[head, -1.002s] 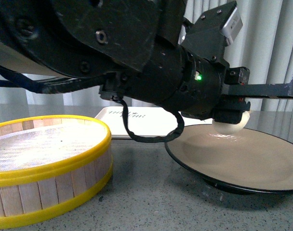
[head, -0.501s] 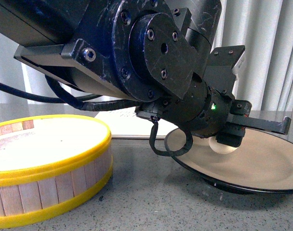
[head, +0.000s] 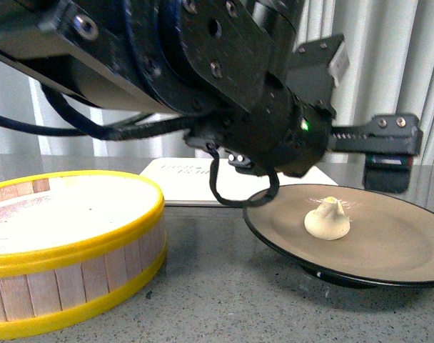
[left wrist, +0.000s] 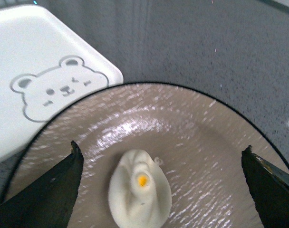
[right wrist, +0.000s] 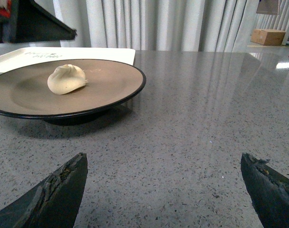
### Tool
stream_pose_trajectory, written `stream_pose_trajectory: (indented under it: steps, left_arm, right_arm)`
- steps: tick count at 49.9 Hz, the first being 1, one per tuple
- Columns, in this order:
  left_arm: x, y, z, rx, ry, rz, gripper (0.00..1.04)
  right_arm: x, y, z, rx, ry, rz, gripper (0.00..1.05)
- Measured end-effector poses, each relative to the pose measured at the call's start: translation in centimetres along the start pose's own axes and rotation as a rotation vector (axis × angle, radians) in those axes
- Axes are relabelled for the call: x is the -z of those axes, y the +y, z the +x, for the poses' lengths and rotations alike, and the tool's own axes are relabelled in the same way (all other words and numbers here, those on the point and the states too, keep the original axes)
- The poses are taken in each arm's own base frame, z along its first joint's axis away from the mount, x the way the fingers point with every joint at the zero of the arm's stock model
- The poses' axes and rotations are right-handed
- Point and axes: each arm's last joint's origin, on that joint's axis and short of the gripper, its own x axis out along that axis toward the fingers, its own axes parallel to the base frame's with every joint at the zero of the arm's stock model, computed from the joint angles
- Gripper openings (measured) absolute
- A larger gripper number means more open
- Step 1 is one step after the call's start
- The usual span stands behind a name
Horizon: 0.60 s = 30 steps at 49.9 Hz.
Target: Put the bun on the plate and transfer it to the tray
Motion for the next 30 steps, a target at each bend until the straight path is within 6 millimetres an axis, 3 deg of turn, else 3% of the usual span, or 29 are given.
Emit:
stream_pose_trajectory:
  steps: [5,9,15,19,22,30]
  left_arm:
    - [-1.3,1.5,-1.3,-0.054,-0.048,-0.038,0.98]
    - [-2.4,4.3,-2.9,-0.186,-0.086,-0.099,0.98]
    - [-1.9,8.7,-4.8,-0.472,-0.033,-0.176,0.98]
    - [-1.5,10.6,-5.6,-0.602,-0.012,-0.197,0.98]
    - [-1.5,11.3,-5.9,-0.631,-0.015,-0.205,0.98]
    - [-1.6,10.7,-5.8,-0.61,-0.016,-0.204,0.98]
  right_arm:
    - [0.0,0.0,0.0,0.0,0.0,0.0,0.96]
    - [0.0,0.0,0.0,0.0,0.0,0.0,0.96]
    - [0.0,0.0,0.0,0.0,0.0,0.0,0.96]
    - [0.0,0.0,0.0,0.0,0.0,0.0,0.96]
    - [0.0,0.0,0.0,0.0,0.0,0.0,0.96]
    - [0.0,0.0,0.0,0.0,0.0,0.0,0.96]
